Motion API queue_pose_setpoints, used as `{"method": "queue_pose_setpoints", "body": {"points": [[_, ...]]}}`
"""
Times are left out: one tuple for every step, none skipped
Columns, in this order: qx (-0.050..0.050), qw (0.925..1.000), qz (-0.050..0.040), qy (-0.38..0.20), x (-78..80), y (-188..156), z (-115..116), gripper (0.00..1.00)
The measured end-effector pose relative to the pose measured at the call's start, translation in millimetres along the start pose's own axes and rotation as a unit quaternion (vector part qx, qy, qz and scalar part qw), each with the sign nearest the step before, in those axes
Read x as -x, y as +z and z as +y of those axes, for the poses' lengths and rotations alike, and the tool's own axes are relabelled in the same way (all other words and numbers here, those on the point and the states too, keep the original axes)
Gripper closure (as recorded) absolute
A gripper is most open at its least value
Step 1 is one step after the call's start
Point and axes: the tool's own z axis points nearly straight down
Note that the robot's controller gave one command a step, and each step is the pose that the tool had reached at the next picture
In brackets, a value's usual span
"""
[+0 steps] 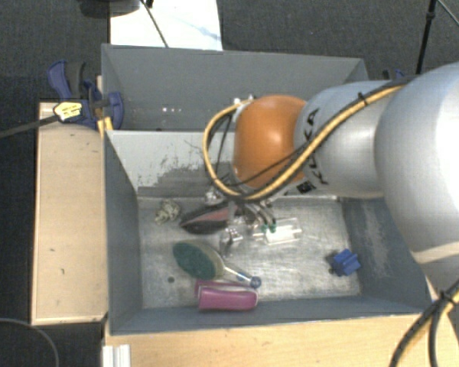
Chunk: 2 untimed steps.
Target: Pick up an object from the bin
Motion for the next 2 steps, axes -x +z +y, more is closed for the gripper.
{"method": "queue_pose_setpoints", "body": {"points": [[0.000, 1.0000, -0.0003, 0.003, 0.6, -3.5, -1.9, 1.00], [-0.001, 1.0000, -0.0028, -0.003, 3.4, -149.9, -16.4, 1.00]]}}
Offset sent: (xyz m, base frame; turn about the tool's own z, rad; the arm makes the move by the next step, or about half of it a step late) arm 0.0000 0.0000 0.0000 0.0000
